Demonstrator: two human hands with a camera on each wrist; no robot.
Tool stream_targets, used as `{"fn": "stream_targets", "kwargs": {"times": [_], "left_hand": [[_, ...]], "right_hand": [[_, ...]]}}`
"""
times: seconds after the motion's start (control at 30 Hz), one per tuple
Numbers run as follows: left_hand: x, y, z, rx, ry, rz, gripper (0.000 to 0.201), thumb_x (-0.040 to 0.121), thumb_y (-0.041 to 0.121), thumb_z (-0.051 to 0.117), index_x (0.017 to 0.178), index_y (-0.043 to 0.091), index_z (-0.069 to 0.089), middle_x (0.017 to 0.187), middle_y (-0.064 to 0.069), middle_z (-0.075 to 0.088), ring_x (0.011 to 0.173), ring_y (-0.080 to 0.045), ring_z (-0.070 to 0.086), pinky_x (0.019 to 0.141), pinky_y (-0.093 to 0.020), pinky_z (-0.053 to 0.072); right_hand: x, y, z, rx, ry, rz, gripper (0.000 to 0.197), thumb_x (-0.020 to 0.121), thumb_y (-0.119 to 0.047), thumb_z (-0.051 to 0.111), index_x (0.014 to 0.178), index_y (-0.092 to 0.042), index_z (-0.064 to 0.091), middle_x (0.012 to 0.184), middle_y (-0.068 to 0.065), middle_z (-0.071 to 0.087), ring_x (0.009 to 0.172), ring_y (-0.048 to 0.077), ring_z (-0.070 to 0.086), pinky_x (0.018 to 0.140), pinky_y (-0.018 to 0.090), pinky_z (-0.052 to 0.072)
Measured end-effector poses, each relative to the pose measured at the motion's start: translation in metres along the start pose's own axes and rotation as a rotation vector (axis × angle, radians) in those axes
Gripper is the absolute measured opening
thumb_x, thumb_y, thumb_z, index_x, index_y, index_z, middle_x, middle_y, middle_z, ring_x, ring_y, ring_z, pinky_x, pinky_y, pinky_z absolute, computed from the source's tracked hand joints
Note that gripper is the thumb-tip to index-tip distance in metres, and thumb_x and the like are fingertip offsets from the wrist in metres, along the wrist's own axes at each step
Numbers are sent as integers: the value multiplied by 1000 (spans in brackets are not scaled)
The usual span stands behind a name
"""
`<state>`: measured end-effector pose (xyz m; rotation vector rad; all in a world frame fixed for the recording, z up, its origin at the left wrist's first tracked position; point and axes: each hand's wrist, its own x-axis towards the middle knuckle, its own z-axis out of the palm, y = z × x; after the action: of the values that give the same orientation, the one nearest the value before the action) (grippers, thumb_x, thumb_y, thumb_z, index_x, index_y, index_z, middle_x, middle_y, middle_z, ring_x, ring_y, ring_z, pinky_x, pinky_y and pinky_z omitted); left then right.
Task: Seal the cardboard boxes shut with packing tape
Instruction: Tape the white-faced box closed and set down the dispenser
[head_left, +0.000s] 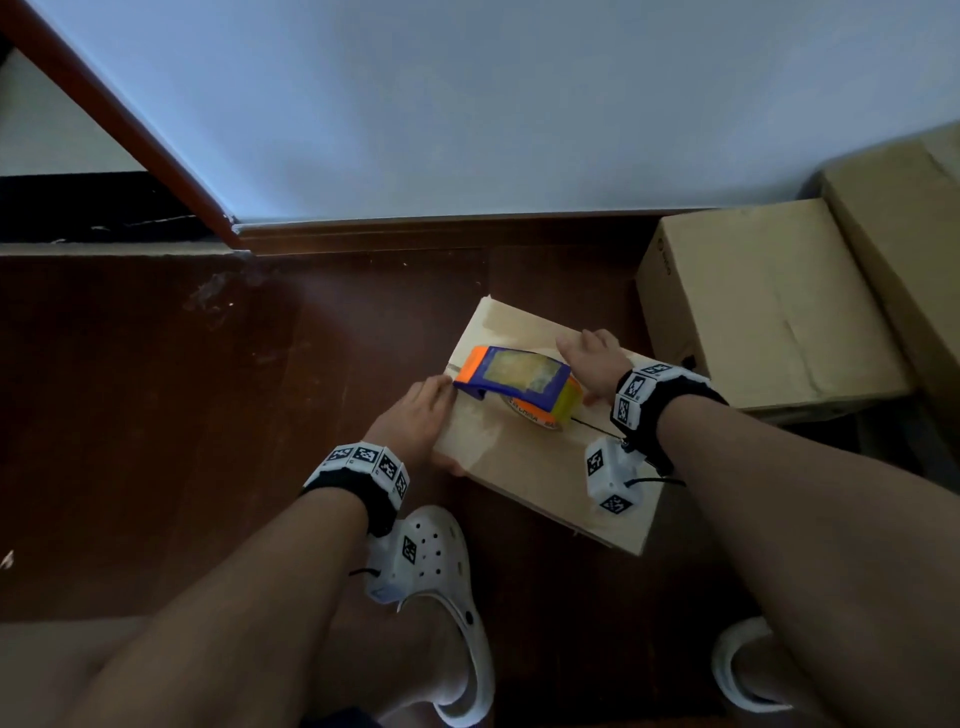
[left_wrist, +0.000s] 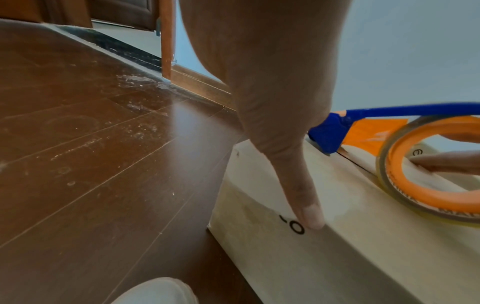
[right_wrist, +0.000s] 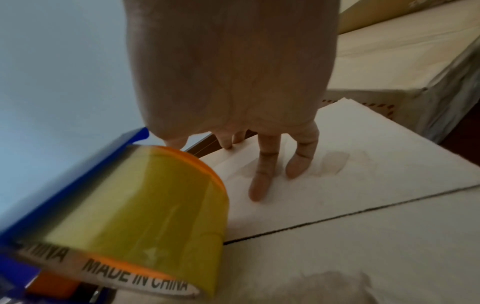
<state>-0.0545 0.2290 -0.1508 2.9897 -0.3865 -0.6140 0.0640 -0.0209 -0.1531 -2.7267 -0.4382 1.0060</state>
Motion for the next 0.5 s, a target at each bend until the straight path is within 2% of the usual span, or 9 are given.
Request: {"fn": "stream_targets", "kwargs": {"times": [0.07,0.13,0.2,0.3,0.4,0.5], "left_hand": [[3,-1,-4,44,10,15,131,56,74,73,151,4,17,152,-10,20,134,-24,29,116,-33,24],[6,-2,-8,103,-10,23,141,53,80,68,152,2,6,157,-12,9,142,-26,19,121,-36,12],[9,-3,-10,149,-46,36,147,52,86,62,152,5,-9,161,-10,-8,148,-23,3,121,-38,-3],[14,-3,-12,188,-87,64,146,54,89,56,150,10,-19,159,-8,-23,148,-20,-14,119,-42,-14],[17,-3,-16,247,-119,76,143,55,92,49,150,9,-19,158,-9,-26,147,-20,-19,117,-46,-16],[19,-4,-17,270,-162,83,143,54,95,44,151,9,-17,159,-7,-21,147,-18,-20,116,-48,-18]], "right_hand": [[-7,0,-3,-157,2,34,73,93,-28,59,150,-13,16,157,17,9,144,36,10,115,44,19],[-12,3,-4,-207,11,54,81,87,-14,68,149,-9,16,156,22,8,143,40,5,117,41,11],[-19,2,-7,-245,18,39,81,87,-15,67,149,-7,15,156,22,7,143,39,5,117,40,8],[-22,1,-4,-273,48,45,76,91,-16,61,150,-6,14,156,22,7,144,37,6,117,38,6],[-19,3,-4,-271,69,7,77,90,-16,63,150,-6,16,156,22,6,143,37,5,117,38,6],[-17,6,-2,-255,72,-2,77,88,-14,65,149,-5,18,157,22,5,144,37,4,117,38,7]]}}
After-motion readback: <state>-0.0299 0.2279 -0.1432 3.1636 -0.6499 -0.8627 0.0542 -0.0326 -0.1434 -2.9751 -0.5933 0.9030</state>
